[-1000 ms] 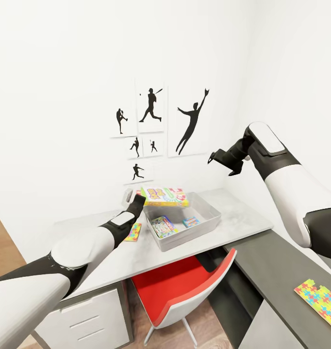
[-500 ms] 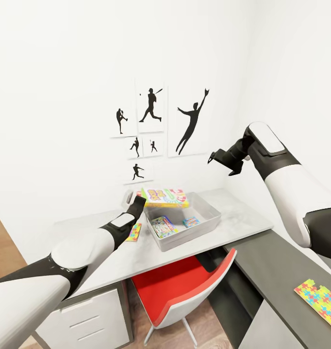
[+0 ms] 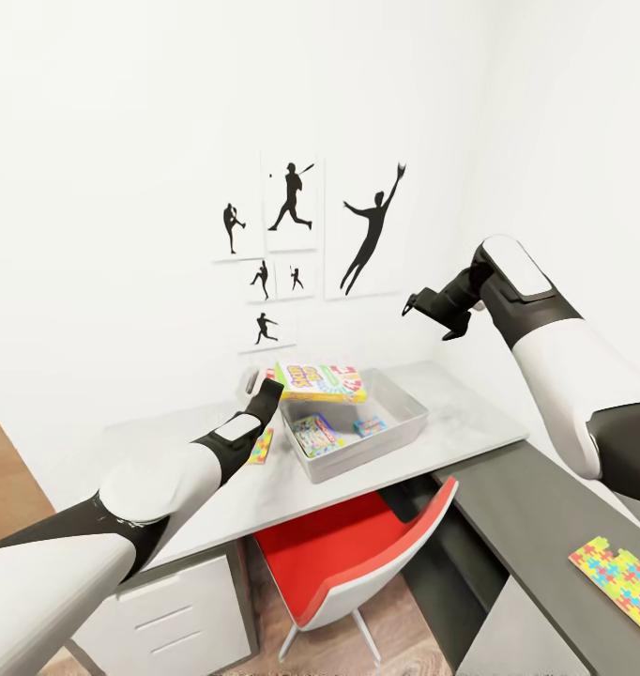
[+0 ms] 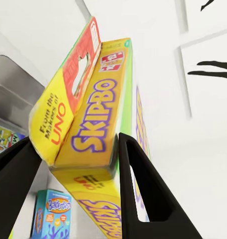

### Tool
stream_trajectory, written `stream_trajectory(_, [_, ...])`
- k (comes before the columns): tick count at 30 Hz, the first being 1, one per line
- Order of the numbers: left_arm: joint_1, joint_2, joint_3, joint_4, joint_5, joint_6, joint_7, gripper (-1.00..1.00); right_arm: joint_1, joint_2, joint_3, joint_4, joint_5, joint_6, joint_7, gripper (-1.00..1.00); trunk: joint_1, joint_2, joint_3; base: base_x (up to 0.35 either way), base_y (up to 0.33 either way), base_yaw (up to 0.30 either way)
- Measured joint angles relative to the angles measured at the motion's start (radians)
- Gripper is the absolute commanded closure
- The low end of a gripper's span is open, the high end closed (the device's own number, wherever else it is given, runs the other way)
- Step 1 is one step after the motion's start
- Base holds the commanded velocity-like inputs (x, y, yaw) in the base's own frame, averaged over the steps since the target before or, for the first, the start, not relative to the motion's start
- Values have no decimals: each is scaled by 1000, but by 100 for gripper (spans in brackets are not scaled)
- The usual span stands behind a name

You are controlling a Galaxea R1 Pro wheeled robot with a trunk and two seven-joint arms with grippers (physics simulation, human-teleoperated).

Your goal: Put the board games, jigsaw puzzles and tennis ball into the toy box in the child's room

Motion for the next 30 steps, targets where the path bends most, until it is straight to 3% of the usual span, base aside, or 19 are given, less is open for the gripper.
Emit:
stream_trajectory(16, [0, 0, -1, 0, -6, 6, -1, 100, -2, -8, -1, 0, -1, 9, -1, -100, 0, 0, -27, 0, 0, -6])
stream_trajectory(30, [-2, 0, -8, 0, -13, 10, -50, 100, -2, -8, 0, 0, -2, 11, 2, -100, 0, 0, -47, 0, 0, -150])
